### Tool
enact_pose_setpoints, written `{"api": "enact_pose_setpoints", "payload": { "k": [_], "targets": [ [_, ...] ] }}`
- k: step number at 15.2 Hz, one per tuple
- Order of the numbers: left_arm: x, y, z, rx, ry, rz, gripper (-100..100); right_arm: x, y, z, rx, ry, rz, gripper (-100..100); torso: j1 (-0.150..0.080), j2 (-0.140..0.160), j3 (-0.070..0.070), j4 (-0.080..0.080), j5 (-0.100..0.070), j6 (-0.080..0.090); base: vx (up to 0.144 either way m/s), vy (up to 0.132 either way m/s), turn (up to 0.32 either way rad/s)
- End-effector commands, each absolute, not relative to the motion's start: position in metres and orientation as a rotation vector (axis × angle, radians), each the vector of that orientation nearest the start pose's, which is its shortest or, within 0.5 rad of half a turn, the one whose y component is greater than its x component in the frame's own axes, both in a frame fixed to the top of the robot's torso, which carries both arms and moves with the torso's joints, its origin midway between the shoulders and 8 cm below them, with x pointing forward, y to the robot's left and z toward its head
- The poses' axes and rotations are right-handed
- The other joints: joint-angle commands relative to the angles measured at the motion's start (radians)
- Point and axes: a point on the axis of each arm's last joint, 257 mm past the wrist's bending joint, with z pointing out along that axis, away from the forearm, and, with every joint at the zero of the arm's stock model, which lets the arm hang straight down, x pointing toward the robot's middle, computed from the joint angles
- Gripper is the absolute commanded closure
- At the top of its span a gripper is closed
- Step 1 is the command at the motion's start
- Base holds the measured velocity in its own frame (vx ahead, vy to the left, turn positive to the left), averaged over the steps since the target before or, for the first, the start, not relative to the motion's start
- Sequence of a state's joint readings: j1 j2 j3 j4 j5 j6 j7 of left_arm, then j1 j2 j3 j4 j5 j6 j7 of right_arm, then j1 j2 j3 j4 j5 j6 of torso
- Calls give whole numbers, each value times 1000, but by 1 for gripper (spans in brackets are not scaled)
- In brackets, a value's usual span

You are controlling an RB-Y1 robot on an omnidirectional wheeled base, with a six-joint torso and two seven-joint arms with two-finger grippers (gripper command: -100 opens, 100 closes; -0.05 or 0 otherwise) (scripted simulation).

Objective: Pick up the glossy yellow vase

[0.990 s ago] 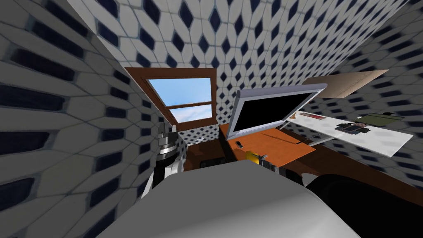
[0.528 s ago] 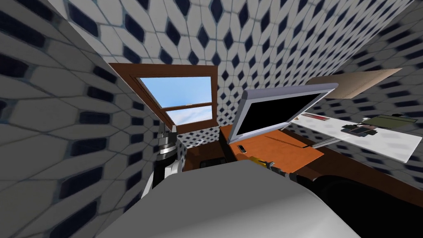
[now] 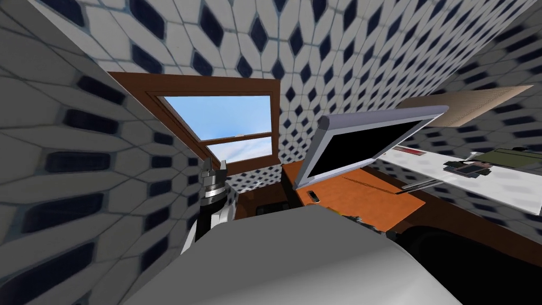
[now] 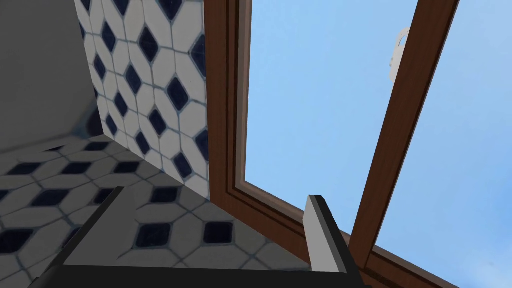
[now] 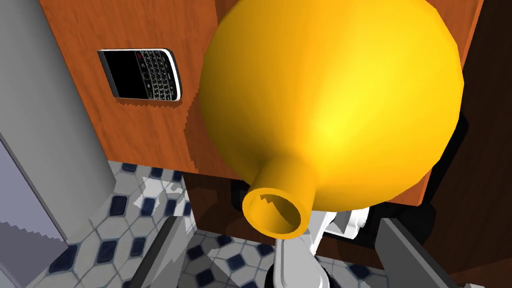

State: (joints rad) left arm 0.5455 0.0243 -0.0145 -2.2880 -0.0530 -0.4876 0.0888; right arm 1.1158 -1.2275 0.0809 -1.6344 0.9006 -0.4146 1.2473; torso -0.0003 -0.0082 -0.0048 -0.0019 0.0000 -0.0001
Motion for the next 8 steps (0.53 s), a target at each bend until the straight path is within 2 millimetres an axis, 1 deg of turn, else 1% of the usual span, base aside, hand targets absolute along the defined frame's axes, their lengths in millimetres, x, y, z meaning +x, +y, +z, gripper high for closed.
{"api": "enact_pose_setpoints", "payload": {
  "k": [1, 3, 4, 6, 7, 8],
  "targets": [
    [343, 271, 10, -682, 673, -1340, 0, 3, -503, -416, -2135, 1895, -127, -100, 0, 0, 0, 0, 0, 0, 109, 0, -21],
    [343, 271, 10, -682, 673, -1340, 0, -14, -516, -415, -2242, 1852, -115, -100, 0, 0, 0, 0, 0, 0, 122, -1, -35],
    [343, 271, 10, -682, 673, -1340, 0, -14, -516, -415, -2242, 1852, -115, -100, 0, -1, 0, 0, 0, 0, 114, -6, -18],
    [343, 271, 10, -682, 673, -1340, 0, -25, -524, -414, -2311, 1820, -104, -100, -1, 0, 0, 0, 0, 0, 94, -7, -14],
    [343, 271, 10, -682, 673, -1340, 0, -20, -520, -414, -2272, 1840, -110, -100, -1, 1, 0, 0, 0, 0, 50, -3, -6],
    [343, 271, 10, -682, 673, -1341, 0, -26, -517, -423, -2266, 1851, -118, -100, -1, 3, 1, 0, 0, 0, 14, -5, 99]
  ]
}}
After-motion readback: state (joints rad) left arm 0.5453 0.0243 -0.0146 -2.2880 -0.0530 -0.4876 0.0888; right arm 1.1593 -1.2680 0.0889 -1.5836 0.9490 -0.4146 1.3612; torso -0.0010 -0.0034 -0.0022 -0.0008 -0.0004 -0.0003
